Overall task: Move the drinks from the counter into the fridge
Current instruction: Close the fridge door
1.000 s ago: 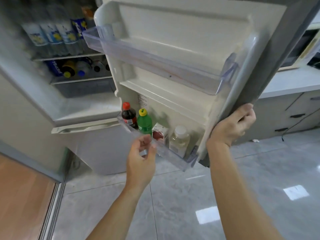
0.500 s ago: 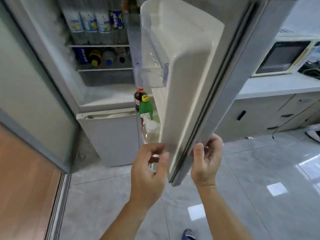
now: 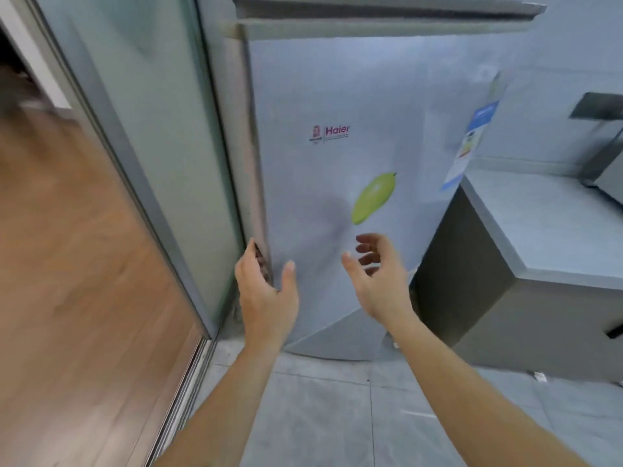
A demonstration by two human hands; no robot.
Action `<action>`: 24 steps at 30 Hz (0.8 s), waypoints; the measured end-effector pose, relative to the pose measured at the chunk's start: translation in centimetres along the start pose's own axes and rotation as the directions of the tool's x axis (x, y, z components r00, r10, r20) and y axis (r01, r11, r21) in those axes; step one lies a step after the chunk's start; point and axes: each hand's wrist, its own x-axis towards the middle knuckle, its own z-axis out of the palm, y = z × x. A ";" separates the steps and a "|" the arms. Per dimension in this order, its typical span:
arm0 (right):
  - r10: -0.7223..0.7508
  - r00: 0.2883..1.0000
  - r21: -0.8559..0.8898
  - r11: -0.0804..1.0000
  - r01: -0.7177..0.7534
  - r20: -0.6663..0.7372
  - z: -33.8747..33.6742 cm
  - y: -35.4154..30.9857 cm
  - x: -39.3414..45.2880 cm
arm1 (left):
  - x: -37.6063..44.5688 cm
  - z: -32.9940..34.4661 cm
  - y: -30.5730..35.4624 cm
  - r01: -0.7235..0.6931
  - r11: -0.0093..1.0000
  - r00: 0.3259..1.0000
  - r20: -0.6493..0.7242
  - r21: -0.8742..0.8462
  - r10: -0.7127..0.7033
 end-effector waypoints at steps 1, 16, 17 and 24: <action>-0.004 1.000 -0.022 1.000 0.004 0.010 0.7 0.4 1.9 | 2.0 -0.1 -0.3 0.019 1.000 1.000 0.001 0.025 -0.019; 0.012 0.996 -0.255 0.967 0.013 0.094 4.8 3.2 19.3 | 20.6 5.7 0.7 -0.135 0.956 0.990 0.068 0.261 0.121; 0.031 0.996 -0.270 0.963 -0.007 0.086 5.0 3.1 19.6 | 21.5 6.3 1.0 -0.139 0.959 0.988 0.097 0.249 0.118; 0.076 0.997 -0.347 0.935 -0.076 -0.012 6.2 2.3 19.8 | 25.1 8.9 0.7 -0.193 0.961 0.963 0.224 0.198 0.148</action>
